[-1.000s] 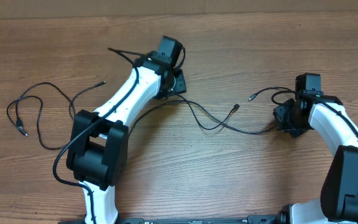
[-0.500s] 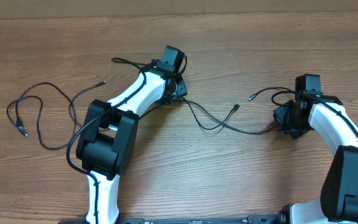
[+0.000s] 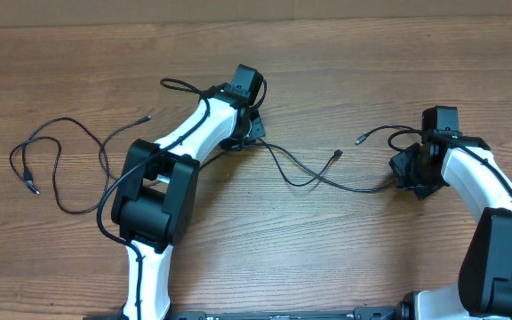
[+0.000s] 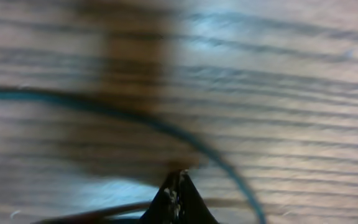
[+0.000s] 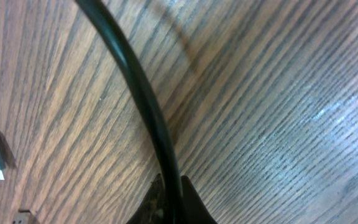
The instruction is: Untangle cables
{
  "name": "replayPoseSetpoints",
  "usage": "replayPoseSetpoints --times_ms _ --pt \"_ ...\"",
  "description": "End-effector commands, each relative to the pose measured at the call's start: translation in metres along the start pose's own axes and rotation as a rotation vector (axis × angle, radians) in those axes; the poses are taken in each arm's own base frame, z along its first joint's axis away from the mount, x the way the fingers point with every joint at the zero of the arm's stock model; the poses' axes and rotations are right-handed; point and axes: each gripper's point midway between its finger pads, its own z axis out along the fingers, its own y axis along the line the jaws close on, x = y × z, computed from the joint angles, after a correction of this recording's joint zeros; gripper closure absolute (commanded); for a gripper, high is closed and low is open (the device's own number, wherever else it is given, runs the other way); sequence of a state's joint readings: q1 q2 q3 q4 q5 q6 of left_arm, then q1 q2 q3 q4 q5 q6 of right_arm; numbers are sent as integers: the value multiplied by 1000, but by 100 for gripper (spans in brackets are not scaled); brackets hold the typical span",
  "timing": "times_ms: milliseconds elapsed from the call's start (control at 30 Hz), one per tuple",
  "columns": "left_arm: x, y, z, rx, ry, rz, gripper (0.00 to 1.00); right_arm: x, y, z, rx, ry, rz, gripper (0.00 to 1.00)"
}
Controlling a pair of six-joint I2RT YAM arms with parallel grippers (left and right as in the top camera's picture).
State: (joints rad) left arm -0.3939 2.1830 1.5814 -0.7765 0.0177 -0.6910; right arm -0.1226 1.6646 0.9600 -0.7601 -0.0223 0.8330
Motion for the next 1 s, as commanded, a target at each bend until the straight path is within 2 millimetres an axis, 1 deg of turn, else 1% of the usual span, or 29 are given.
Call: replayPoseSetpoints --times_ms 0,167,333,500,567,667,733,800,833,900,933,967 --pt "17 50 37 -148 120 -7 96 0 2 -4 -13 -12 -35 96" --pt "-14 60 6 -150 122 -9 96 0 2 -4 -14 -13 -60 96" --pt "-46 63 -34 -136 92 -29 96 0 2 -4 -14 -13 -63 96" --pt "-70 70 -72 -154 48 -58 96 0 2 -4 -13 -13 -63 96" --pt "-74 71 -81 -163 36 -56 96 1 2 -3 -12 -12 -63 96" --pt "-78 77 -87 -200 17 -45 96 1 2 -3 -12 -11 -63 96" --pt "-72 75 -86 -187 41 -46 95 2 1 -3 -9 -9 -63 96" --pt "-60 65 -85 -126 103 -22 84 2 0 -2 -8 -8 -63 96" --pt "-53 58 -85 -92 138 9 81 2 0 -2 -8 -8 -63 96" --pt "-40 48 -86 -47 193 74 65 2 0 -2 -8 -8 -63 95" --pt "-35 46 -87 -42 210 98 59 2 0 -2 -8 -8 -63 95" --pt "-30 44 -87 -40 226 120 51 2 0 -2 -8 -8 -63 95"
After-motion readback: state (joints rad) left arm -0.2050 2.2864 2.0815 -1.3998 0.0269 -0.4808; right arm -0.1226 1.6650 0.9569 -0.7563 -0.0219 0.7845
